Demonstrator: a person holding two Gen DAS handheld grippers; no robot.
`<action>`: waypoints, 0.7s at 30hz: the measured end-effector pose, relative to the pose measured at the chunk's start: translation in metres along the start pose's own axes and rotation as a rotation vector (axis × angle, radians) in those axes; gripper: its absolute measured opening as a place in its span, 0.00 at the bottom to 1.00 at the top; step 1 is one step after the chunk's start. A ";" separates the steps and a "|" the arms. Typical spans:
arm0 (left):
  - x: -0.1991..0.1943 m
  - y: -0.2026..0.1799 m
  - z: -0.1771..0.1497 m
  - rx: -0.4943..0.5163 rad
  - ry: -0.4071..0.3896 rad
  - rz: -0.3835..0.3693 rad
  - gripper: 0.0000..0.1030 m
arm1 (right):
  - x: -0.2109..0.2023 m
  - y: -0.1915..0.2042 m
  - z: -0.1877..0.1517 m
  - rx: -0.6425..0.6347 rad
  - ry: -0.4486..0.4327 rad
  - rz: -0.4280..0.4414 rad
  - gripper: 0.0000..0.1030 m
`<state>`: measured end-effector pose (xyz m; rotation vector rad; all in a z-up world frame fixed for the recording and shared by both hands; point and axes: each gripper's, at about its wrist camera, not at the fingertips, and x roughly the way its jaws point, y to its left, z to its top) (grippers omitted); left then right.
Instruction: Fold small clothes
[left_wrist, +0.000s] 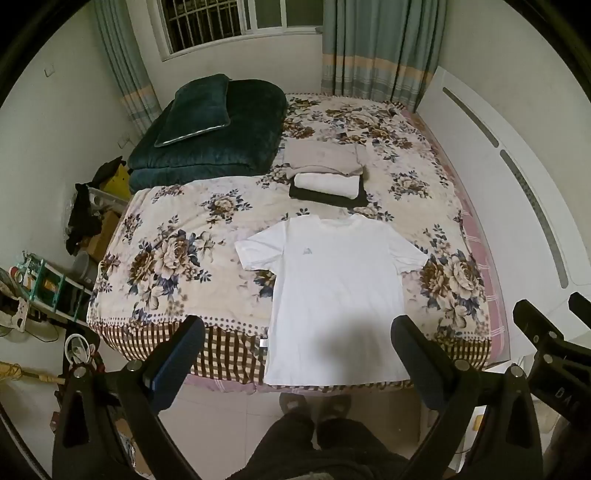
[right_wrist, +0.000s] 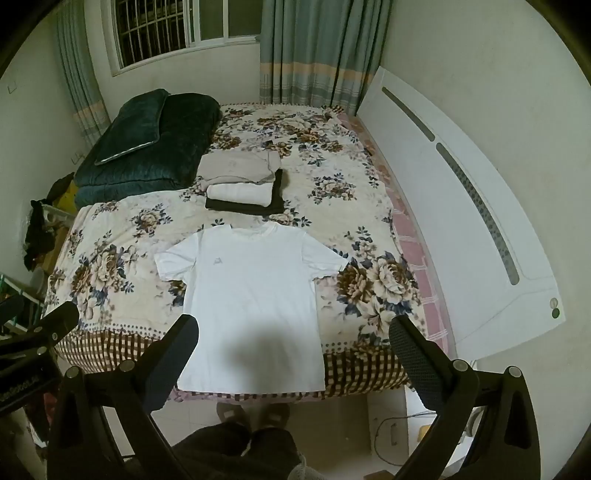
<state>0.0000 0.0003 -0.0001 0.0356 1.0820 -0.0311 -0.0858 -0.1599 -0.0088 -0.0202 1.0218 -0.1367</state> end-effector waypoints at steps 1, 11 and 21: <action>0.000 0.000 0.000 0.002 0.001 0.005 0.99 | 0.000 0.000 0.000 -0.001 -0.003 -0.002 1.00; 0.000 0.001 0.000 0.001 -0.002 0.005 0.99 | 0.000 0.000 0.003 -0.004 -0.002 -0.003 1.00; 0.000 -0.001 0.003 0.000 -0.007 0.007 0.99 | -0.003 -0.001 0.006 -0.006 -0.008 0.003 1.00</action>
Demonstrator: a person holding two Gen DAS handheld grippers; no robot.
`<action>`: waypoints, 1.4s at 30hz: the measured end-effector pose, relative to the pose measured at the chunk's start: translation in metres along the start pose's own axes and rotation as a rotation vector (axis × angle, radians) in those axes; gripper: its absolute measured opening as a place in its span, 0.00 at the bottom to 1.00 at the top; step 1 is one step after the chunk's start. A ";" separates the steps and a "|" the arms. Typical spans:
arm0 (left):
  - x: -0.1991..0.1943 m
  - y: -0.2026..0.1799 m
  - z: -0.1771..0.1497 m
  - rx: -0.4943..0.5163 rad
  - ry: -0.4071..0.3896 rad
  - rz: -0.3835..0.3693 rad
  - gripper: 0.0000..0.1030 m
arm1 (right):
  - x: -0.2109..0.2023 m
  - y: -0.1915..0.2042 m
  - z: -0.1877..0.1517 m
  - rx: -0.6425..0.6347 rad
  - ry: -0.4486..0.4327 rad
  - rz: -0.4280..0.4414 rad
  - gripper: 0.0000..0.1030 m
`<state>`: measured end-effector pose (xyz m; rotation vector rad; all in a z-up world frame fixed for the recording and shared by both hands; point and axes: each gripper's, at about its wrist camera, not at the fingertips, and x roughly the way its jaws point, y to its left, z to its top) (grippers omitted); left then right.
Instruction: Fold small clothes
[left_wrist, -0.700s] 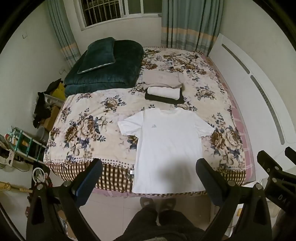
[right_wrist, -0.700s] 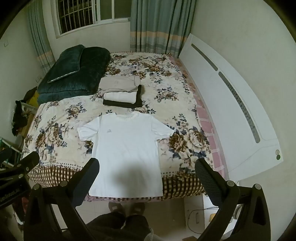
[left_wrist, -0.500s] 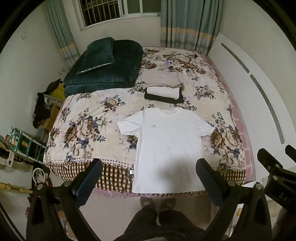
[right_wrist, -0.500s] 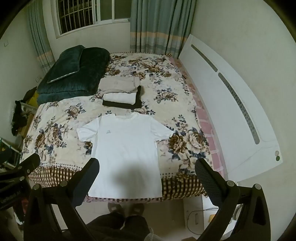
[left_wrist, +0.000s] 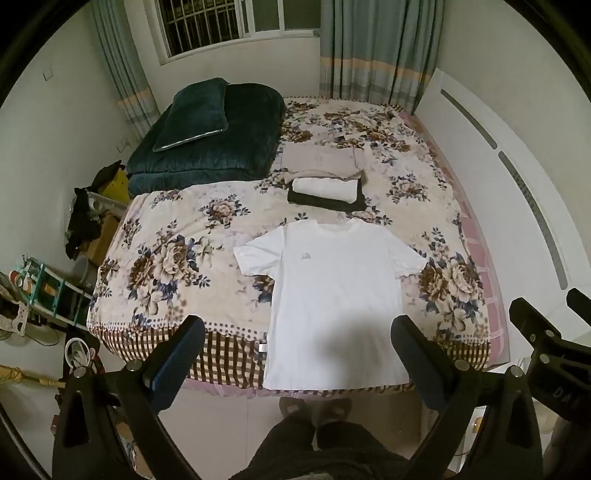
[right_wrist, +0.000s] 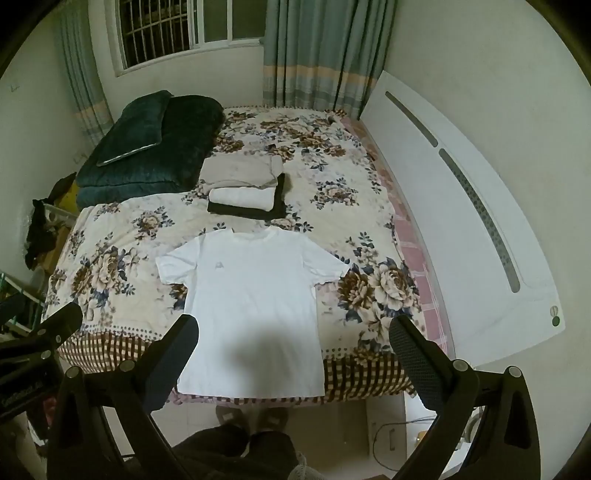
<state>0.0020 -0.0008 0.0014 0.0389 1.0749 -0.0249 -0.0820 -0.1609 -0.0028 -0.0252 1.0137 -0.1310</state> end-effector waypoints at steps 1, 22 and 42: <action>-0.001 -0.001 0.004 0.000 -0.001 -0.001 0.99 | 0.000 0.000 0.000 0.001 0.001 -0.003 1.00; -0.001 -0.004 0.012 0.005 -0.012 -0.006 0.99 | 0.001 0.003 0.006 -0.001 -0.001 -0.002 1.00; -0.008 -0.009 0.024 0.003 -0.017 -0.006 0.99 | -0.002 0.003 0.010 -0.002 -0.006 -0.001 1.00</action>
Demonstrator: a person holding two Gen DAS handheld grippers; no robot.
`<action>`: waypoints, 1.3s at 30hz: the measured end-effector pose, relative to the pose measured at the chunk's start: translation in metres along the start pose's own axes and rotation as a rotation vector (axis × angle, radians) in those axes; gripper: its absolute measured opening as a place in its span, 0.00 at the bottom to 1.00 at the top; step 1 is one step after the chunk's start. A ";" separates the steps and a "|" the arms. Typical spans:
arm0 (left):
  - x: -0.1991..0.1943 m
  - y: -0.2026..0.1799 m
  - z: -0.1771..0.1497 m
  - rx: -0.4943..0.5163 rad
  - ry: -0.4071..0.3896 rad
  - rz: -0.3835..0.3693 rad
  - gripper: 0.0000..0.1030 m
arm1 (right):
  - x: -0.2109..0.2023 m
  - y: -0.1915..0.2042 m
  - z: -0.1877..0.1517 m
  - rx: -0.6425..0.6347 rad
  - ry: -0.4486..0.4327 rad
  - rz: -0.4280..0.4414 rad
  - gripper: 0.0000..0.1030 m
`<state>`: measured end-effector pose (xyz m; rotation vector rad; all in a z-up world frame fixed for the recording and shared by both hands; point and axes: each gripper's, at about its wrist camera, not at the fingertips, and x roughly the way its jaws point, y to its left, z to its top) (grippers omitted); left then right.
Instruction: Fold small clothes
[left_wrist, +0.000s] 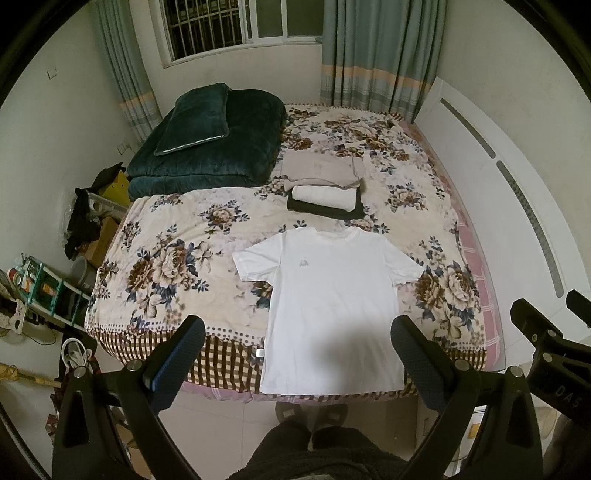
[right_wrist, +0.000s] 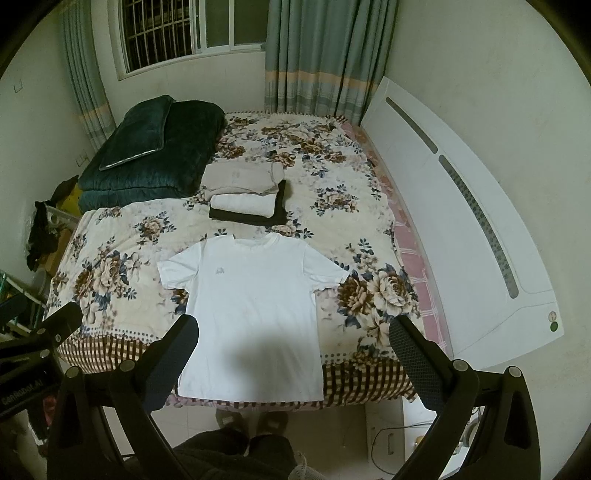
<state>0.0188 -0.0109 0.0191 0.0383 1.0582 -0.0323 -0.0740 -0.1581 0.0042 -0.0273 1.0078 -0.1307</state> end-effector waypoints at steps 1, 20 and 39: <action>0.000 0.001 -0.002 0.000 0.000 -0.001 0.99 | 0.000 0.000 0.000 -0.001 0.000 0.000 1.00; -0.002 0.001 -0.002 -0.002 -0.006 -0.002 0.99 | 0.001 0.001 -0.004 0.000 -0.005 0.001 1.00; 0.032 -0.003 0.023 0.017 -0.108 0.073 1.00 | 0.027 0.009 0.031 0.081 0.021 0.013 1.00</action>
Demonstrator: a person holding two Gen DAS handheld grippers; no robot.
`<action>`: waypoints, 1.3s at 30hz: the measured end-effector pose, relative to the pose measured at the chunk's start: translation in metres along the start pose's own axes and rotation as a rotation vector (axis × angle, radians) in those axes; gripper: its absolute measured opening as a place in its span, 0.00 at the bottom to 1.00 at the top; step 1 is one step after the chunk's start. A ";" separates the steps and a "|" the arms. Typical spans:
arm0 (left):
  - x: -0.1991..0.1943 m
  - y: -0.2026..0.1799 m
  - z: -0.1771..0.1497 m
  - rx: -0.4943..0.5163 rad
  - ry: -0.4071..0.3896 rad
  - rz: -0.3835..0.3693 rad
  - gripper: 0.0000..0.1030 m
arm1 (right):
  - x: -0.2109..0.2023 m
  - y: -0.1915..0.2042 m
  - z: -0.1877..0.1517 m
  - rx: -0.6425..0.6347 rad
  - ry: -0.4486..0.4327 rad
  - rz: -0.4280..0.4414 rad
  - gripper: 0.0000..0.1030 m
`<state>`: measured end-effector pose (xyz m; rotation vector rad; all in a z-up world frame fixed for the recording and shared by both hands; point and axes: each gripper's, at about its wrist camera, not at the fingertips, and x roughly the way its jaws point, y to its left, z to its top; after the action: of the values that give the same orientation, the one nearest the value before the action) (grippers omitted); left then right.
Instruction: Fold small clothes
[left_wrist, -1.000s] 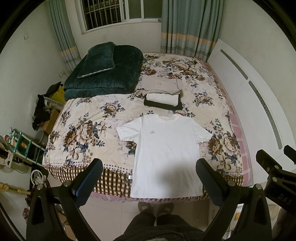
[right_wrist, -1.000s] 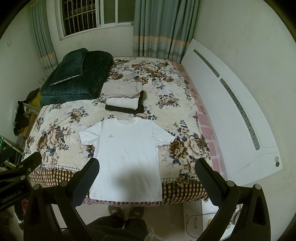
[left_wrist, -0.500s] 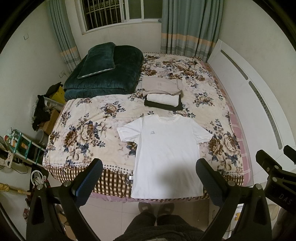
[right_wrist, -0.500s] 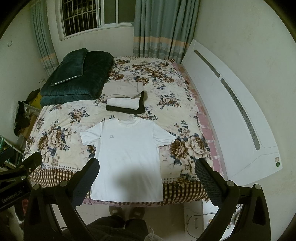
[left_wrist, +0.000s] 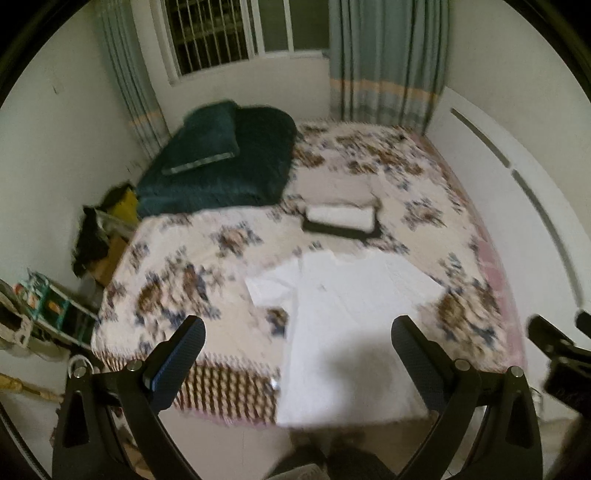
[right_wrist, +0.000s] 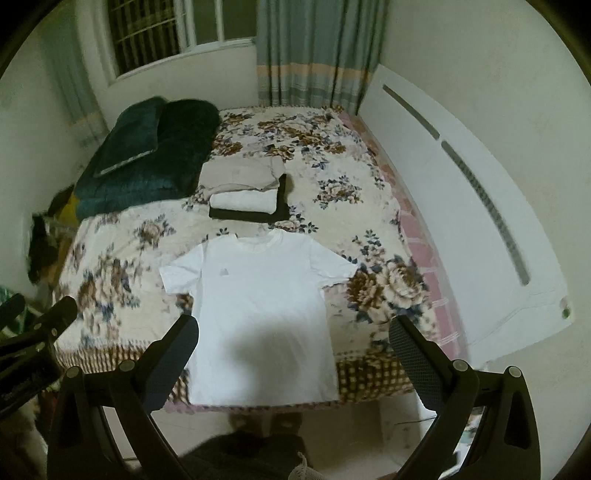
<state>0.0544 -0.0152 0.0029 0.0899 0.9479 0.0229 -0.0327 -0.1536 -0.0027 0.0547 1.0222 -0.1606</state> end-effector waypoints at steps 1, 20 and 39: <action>0.011 -0.001 0.002 0.005 -0.013 0.015 1.00 | 0.014 -0.004 0.001 0.023 0.006 -0.006 1.00; 0.443 -0.048 -0.083 -0.157 0.408 0.273 1.00 | 0.569 -0.226 -0.092 1.030 0.310 0.246 0.65; 0.529 0.004 -0.128 -0.271 0.407 0.283 1.00 | 0.711 -0.100 0.029 0.559 0.099 0.079 0.06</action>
<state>0.2586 0.0286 -0.4996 -0.0344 1.3229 0.4440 0.3390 -0.3328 -0.5908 0.6146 1.0470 -0.3710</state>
